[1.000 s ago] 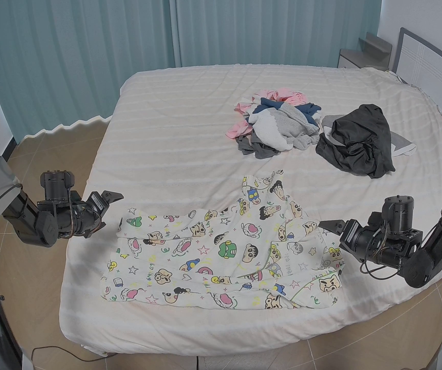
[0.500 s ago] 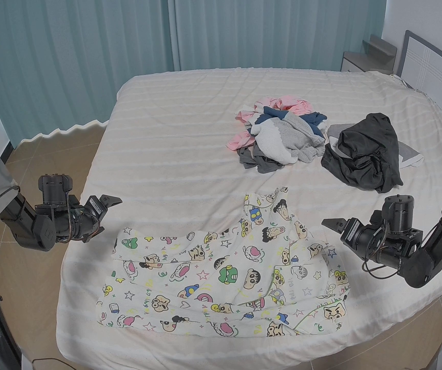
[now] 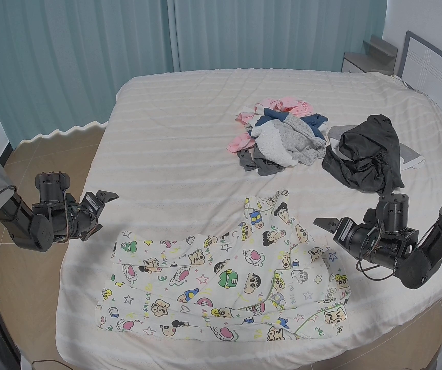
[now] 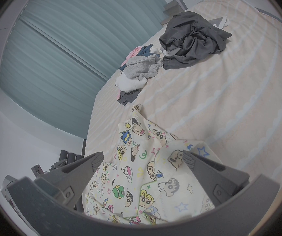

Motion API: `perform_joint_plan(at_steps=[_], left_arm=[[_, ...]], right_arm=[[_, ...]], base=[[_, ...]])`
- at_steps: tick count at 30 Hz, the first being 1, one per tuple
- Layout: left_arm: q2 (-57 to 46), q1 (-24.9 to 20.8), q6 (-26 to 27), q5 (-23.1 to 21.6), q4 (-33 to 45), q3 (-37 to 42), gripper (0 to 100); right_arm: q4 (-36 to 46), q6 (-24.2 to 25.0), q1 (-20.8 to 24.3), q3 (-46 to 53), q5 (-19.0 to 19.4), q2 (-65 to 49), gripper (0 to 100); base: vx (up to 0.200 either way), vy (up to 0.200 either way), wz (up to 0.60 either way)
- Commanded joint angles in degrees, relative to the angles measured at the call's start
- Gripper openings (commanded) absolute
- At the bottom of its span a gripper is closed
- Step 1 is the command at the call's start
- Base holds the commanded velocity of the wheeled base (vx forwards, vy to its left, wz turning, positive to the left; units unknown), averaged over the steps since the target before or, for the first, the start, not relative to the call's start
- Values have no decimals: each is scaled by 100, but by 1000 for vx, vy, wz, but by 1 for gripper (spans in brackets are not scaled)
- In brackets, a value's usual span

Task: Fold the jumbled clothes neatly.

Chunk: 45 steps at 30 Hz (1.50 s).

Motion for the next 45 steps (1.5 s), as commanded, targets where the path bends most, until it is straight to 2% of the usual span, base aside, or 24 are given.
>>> perform_joint_plan(at_steps=[1,6,9,10,12,17,22,29,45], left_arm=[[17,-6,51,-8,-80,54,100],[149,47,112,1,-247,27,100],[360,240,1105,-34,-221,-8,100],[360,240,1105,-34,-221,-8,100],[527,328,1888,-43,-133,-17,100],[597,337,2652,-96,667,-149,100],[800,381,3259,-553,992,-219,100],[993,232,3276,-896,1001,-245,100],[1046,56,3294,-904,939,-69,100]], right_arm=[[44,-4,3,-219,-1,164,100],[97,-39,3,-237,17,190,100],[360,-48,-5,-378,43,252,100],[360,-48,-5,-378,43,252,100],[536,-48,-14,-509,43,278,100],[607,-48,-5,-597,43,392,100],[598,-56,-5,-597,43,480,100],[598,-56,21,-571,35,472,100],[536,-65,30,-615,8,683,100]], base=[[200,0,0],[80,0,0],[0,0,0],[0,0,0],[0,0,0],[0,0,0],[0,0,0],[0,0,0],[0,0,0]])
